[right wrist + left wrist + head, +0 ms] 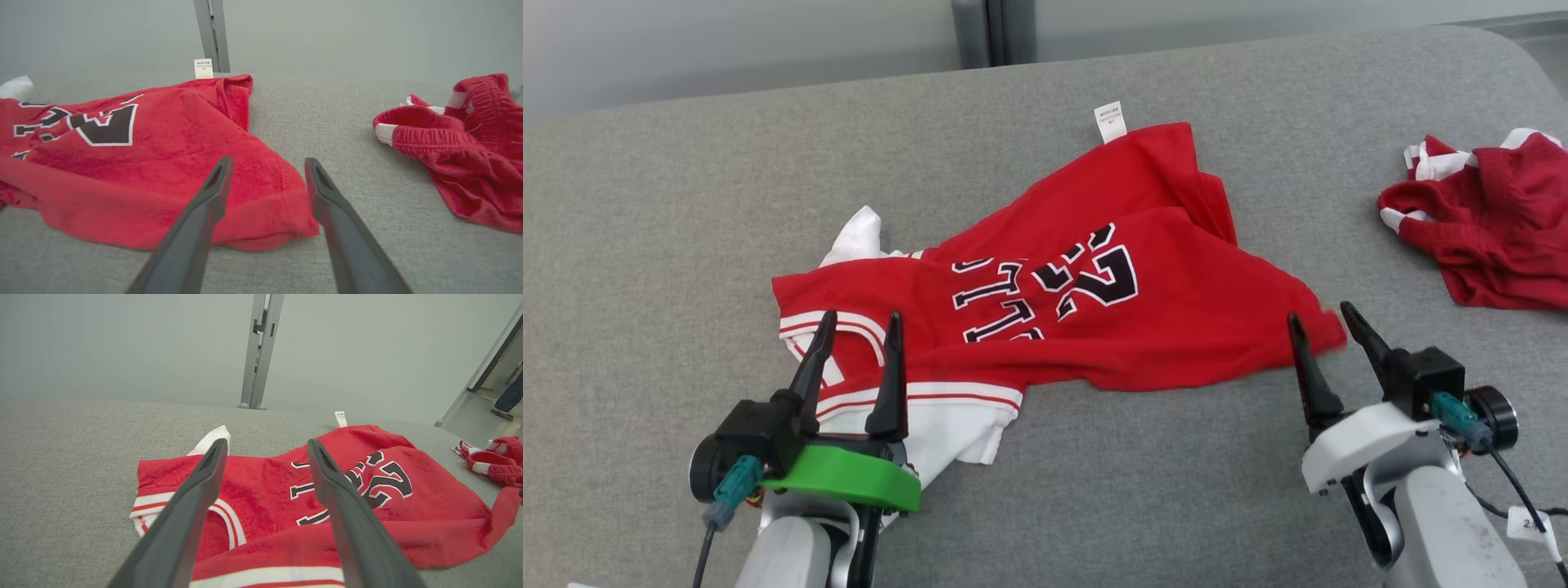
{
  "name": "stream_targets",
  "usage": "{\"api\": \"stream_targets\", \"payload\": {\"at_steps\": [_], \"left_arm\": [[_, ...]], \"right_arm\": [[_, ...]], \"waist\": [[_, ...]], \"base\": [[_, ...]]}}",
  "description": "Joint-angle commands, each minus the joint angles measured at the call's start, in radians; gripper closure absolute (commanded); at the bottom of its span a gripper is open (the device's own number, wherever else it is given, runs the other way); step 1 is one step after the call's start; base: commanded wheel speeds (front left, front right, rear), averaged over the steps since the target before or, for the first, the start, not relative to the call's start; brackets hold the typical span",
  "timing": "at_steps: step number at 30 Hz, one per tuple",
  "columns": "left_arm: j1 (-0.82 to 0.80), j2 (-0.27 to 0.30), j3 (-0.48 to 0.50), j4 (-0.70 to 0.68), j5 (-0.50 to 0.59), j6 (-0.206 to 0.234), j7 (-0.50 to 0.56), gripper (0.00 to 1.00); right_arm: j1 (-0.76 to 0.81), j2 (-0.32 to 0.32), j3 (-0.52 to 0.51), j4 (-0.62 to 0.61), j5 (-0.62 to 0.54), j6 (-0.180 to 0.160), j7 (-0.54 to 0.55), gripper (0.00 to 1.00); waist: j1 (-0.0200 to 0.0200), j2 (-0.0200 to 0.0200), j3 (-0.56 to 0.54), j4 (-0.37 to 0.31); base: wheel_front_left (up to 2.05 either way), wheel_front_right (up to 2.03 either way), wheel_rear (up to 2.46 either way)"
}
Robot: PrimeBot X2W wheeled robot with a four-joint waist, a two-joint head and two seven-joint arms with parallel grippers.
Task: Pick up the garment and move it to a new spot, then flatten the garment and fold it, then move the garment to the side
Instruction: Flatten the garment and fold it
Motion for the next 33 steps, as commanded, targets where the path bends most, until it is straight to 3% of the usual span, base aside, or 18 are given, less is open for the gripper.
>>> {"api": "stream_targets", "payload": {"at_steps": [1, 9, 20, 25, 33], "left_arm": [[0.012, 0.003, 0.006, 0.000, -0.004, -0.006, 0.000, 0.00], [0.043, 0.003, 0.021, 0.006, -0.015, -0.008, 0.000, 0.00], [0.125, 0.003, 0.046, 0.049, -0.040, -0.008, 0.000, 0.00], [0.160, 0.003, 0.041, 0.166, -0.065, -0.006, 0.000, 0.00], [0.123, 0.003, 0.031, 0.324, -0.197, -0.014, 0.068, 0.00]], "right_arm": [[0.031, -0.003, 0.002, -0.018, 0.009, -0.001, -0.004, 0.00], [0.175, -0.003, -0.021, -0.098, 0.026, -0.001, -0.004, 0.00], [0.206, -0.003, -0.030, -0.161, 0.022, -0.001, -0.004, 0.00], [0.214, -0.003, 0.002, -0.160, 0.036, -0.001, -0.004, 0.00], [0.217, -0.003, 0.025, -0.164, 0.023, -0.001, -0.004, 0.00]], "waist": [[0.0000, 0.0000, -0.009, -0.008], [0.0000, 0.0000, -0.034, -0.001], [0.0000, 0.0000, -0.132, 0.014], [0.0000, 0.0000, -0.162, 0.015], [0.0000, 0.0000, -0.162, 0.003]], "base": [[0.00, 0.00, 0.00], [0.00, 0.00, 0.00], [0.00, 0.00, 0.00], [0.00, 0.00, 0.00], [0.00, 0.00, 0.00]]}}
